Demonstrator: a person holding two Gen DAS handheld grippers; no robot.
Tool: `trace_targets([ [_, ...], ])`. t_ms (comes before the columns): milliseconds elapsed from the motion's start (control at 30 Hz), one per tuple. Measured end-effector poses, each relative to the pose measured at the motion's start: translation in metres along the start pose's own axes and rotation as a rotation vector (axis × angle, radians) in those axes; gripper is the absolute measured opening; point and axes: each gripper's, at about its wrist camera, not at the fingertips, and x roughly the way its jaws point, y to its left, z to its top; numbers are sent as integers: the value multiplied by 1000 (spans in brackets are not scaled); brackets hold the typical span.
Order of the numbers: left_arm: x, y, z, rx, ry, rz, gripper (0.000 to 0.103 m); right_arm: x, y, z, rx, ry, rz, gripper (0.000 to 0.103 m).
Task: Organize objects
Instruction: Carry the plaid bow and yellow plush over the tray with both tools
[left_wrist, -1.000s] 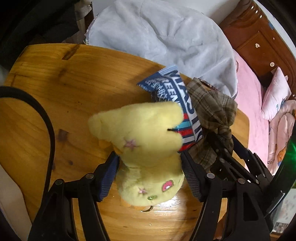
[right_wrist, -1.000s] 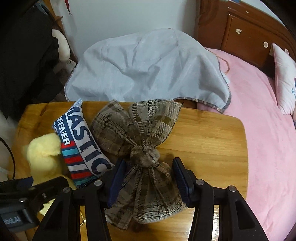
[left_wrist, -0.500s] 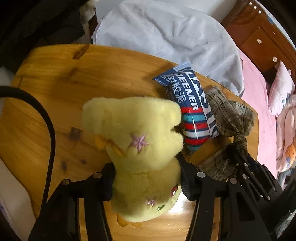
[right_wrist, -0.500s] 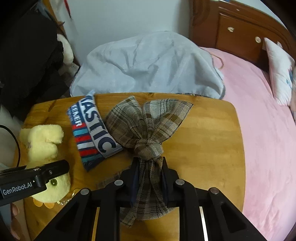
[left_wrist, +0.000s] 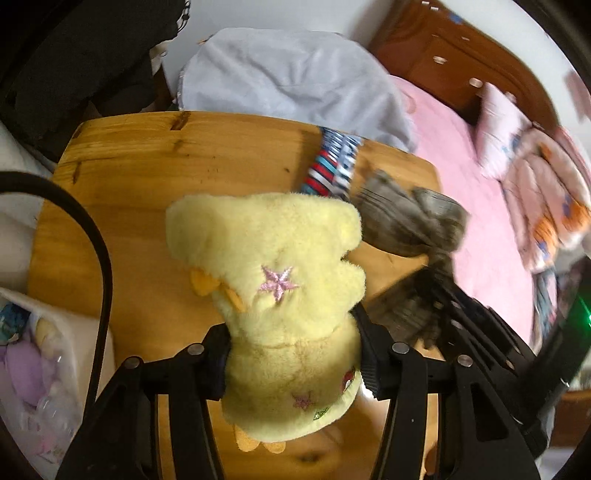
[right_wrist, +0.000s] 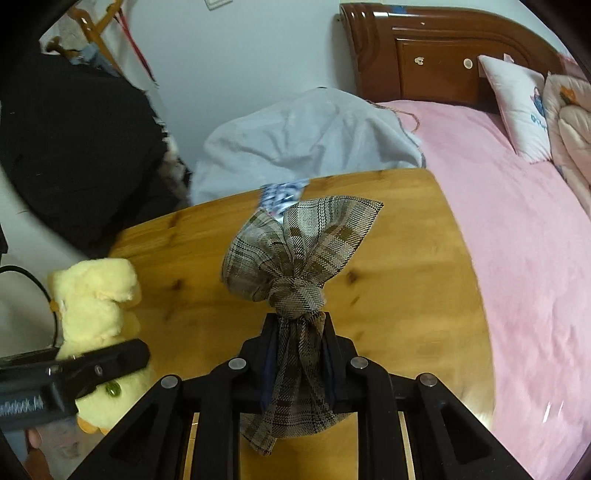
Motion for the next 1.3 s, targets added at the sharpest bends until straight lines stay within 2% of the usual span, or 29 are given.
trace_targets([
  [167,-52,7,-40,100,1,-62,57,-47,48,-36,-18,-3,59,21],
  [300,-95,27,-72,161,-24,-78,57,-81,94,-62,-64,-23,83,21],
  [467,-133,73,-96,164,-56,-77,57,-114,153,-89,-127,-53,112,21],
  [633,-167,132,-123,125,-99,-44,57,-133,209,-110,-201,-73,149,21],
  [800,-178,182,-144,78,-112,-4,57,-141,259,-129,-260,-83,180,21],
  [1000,-174,223,-162,39,-93,59,57,-141,303,-145,-288,-93,197,21],
  [1133,-170,230,-169,59,-84,93,58,-135,322,-153,-293,-82,173,22],
  [1300,-158,236,-174,76,-48,91,58,-114,331,-160,-282,-29,130,24],
])
